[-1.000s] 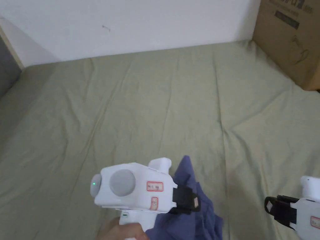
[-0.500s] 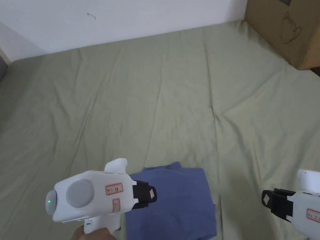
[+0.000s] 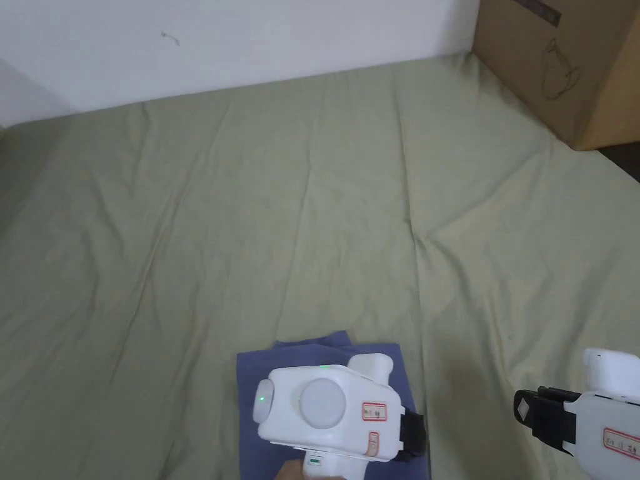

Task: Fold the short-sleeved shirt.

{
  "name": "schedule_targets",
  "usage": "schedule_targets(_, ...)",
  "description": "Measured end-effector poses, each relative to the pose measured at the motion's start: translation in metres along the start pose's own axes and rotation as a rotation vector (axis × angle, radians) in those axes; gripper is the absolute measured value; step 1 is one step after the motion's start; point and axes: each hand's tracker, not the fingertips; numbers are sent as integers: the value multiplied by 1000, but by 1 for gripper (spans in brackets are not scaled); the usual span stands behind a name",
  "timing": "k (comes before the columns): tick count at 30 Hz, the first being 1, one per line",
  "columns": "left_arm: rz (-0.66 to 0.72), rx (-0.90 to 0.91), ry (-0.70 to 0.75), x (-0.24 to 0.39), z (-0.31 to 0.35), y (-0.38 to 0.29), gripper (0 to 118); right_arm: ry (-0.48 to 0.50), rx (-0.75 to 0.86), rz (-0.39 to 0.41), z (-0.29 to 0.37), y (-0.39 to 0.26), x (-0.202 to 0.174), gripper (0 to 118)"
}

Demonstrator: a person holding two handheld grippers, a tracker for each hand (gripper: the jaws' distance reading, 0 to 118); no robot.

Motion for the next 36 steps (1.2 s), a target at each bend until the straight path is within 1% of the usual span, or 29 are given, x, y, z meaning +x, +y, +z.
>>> schedule_targets(5, -35, 18, -45, 6, 16, -1, 0, 1, 5, 33, 2, 2, -12, 0)
schedule_targets(8, -3, 76, -72, -9, 43, -6, 0, 16, 1, 69, 2, 4, -26, 0)
schedule_targets(11, 78, 171, -112, -39, 81, -14, 0, 40, -9, 113, -1, 8, -44, 0)
schedule_targets(14, 157, 278, -112, -78, 125, -33, 0, 87, -20, 173, -9, 12, -69, 0)
schedule_targets(19, 313, 352, -65, -141, 168, -74, 0, 170, -80, 292, -42, 17, -116, 0)
schedule_targets(21, 365, 384, -65, -157, 176, -87, 0, 189, -131, 324, -59, 18, -135, 0)
schedule_targets(23, 387, 405, -78, -166, 183, -99, 0, 169, -173, 368, -75, 17, -151, 0)
schedule_targets(25, 402, 420, -83, -171, 186, -106, 0, 143, -205, 433, -92, 14, -164, 0)
schedule_targets(27, 404, 423, -95, -176, 185, -109, 0, 117, -246, 454, -109, 10, -168, 0)
schedule_targets(28, 403, 425, -101, -178, 184, -109, 0, 92, -288, 446, -120, 7, -167, 0)
schedule_targets(29, 400, 421, -107, -180, 182, -107, 11, 81, -309, 441, -129, 4, -165, 0)
schedule_targets(30, 397, 414, -121, -183, 181, -106, 34, 86, -332, 423, -137, 2, -161, 0)
schedule_targets(31, 401, 412, -132, -187, 179, -105, 79, 96, -334, 392, -140, 2, -157, 0)
schedule_targets(32, 406, 400, -144, -189, 177, -101, 106, 109, -323, 378, -140, 4, -154, 0)
schedule_targets(33, 410, 384, -157, -191, 173, -98, 118, 112, -326, 364, -138, 7, -153, 0)
schedule_targets(36, 412, 392, -229, -203, 160, -88, 118, 119, -330, 365, -137, 9, -152, 0)
